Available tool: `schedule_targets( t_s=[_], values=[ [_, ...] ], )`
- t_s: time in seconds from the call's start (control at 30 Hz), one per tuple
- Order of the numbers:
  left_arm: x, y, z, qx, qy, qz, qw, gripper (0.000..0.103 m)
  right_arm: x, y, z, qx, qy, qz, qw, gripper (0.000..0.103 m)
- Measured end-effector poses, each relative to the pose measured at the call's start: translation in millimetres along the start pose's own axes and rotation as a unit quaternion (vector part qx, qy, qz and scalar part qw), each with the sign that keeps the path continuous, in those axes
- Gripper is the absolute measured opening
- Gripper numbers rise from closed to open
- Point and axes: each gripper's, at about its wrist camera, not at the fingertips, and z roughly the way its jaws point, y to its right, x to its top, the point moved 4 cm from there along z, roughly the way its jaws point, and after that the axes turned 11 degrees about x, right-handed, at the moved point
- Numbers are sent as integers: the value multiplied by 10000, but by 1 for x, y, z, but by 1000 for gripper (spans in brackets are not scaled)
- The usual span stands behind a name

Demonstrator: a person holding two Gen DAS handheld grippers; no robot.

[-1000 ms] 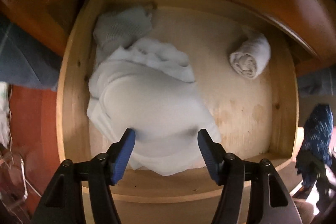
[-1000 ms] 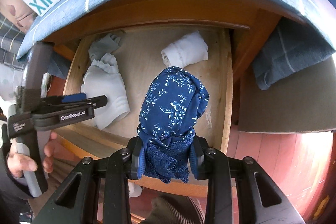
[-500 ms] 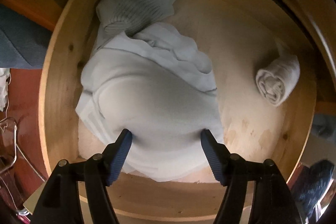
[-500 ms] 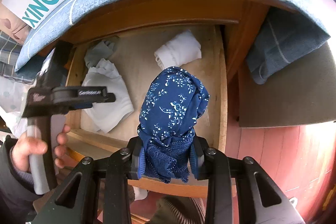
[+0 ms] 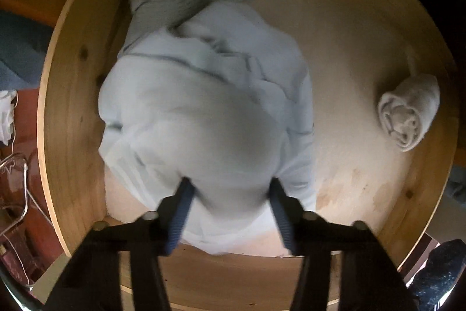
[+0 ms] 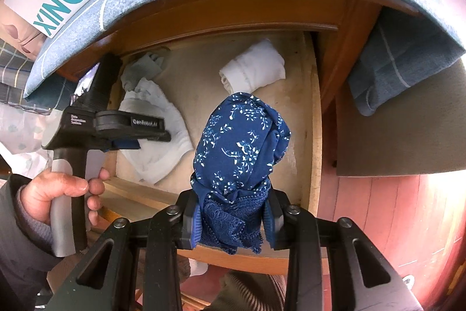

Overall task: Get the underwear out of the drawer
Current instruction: 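Lower the left gripper onto the white bra and grasp it while the right gripper holds the underwear, then lift the white bra with the left gripper and carry it toward the white box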

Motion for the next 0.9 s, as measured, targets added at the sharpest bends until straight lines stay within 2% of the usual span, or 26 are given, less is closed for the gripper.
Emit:
schedule_targets(
  t_s=[0.03, 0.1, 0.2, 0.53, 0.63, 0.9],
  values=[
    [0, -1, -1, 69, 41, 33, 10000, 42, 0, 0, 0, -11, 4, -4, 10000, 31],
    [0, -3, -3, 145, 105, 100, 9998, 28, 0, 0, 1, -23, -3, -6, 10000, 31],
    [-5, -12, -7, 168, 212, 100, 9996, 15, 0, 0, 3, -43, -29, -9, 10000, 31],
    [-29, -39, -31, 204, 670, 348, 9969, 13, 0, -2, 3, -118, -13, 9, 9999, 31],
    [-47, -49, -36, 123, 771, 357, 9963, 13, 0, -2, 3, -154, -10, 15, 9999, 31],
    [-66, -66, -51, -9, 963, 307, 9949, 13, -1, -5, 3, -248, 10, -34, 9997, 31]
  ],
)
